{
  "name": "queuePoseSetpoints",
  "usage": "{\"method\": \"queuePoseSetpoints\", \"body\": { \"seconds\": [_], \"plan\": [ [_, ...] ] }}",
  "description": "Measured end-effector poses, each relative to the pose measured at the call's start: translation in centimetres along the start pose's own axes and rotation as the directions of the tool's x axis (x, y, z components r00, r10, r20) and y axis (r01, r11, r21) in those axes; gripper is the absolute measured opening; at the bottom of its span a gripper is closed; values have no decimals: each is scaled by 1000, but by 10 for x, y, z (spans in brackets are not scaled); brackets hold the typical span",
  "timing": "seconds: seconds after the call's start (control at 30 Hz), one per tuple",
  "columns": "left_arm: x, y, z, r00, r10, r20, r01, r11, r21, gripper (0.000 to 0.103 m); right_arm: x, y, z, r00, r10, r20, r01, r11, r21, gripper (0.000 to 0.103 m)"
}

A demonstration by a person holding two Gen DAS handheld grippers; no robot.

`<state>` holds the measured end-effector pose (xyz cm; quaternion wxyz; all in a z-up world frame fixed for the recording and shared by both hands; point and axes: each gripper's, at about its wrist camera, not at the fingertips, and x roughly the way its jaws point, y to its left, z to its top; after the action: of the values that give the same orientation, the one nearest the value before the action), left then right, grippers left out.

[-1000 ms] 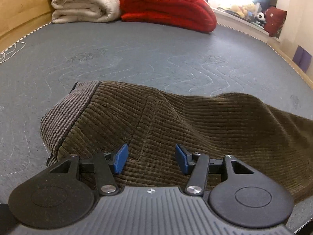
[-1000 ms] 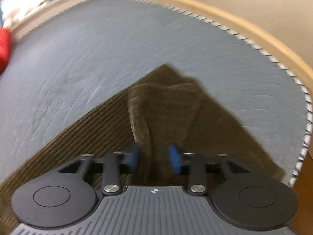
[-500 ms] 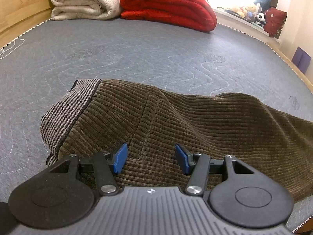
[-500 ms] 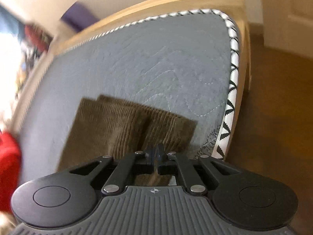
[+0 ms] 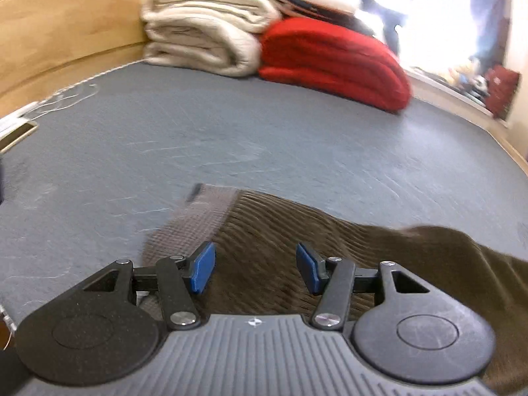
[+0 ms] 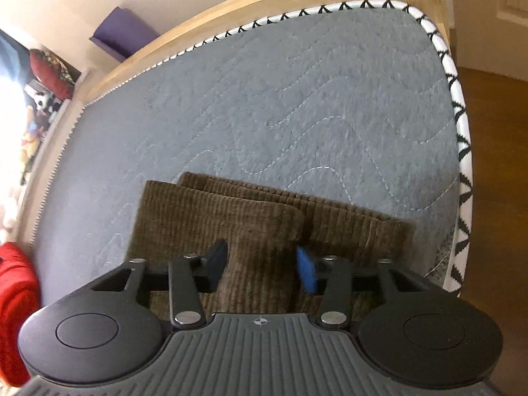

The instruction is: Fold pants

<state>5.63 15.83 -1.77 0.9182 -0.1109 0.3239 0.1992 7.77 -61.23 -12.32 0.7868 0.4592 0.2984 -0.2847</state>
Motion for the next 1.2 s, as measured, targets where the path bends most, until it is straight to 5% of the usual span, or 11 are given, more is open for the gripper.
{"method": "queuePoseSetpoints", "body": {
  "seconds": [0.03,0.2,0.3,0.4,0.47,0.57,0.73,0.83,0.9,1.03,1.2],
  "plan": [
    [2,3,0,1000,10,-17,-10,1000,-14,60,-1,0,0,1000,-12,7,12,1000,-4,15],
    [12,2,0,996,49,-69,-49,999,8,59,-18,0,2,998,-24,60,25,1000,-17,10],
    [13,-1,0,996,49,-69,-46,998,35,59,-46,8,0,986,-39,161,59,991,-123,9],
    [17,0,2,996,43,-83,-40,998,44,59,-60,-13,-1,980,-112,165,131,985,-114,9],
    [19,2,2,994,47,-98,-42,998,52,59,-55,-39,0,983,-165,80,170,984,-54,10],
    [16,0,2,995,40,-90,-36,998,52,59,-45,-59,6,990,-141,-22,140,990,-18,20],
    [-1,-10,1,999,-33,-25,35,995,96,60,-73,-37,9,980,-131,149,148,983,-106,24],
    [7,-17,-6,995,-37,-98,50,990,134,60,-78,-11,6,977,-74,200,111,977,-180,26],
    [27,-19,-17,969,-21,-245,61,986,155,63,-75,6,1,981,-15,192,61,970,-235,31],
    [24,-33,-24,976,-11,-216,63,969,237,72,-55,44,-15,988,123,91,-85,936,-343,42],
    [22,-42,-33,979,-3,-204,64,954,292,75,-19,83,-35,987,160,-12,-151,899,-412,45]
  ]
}}
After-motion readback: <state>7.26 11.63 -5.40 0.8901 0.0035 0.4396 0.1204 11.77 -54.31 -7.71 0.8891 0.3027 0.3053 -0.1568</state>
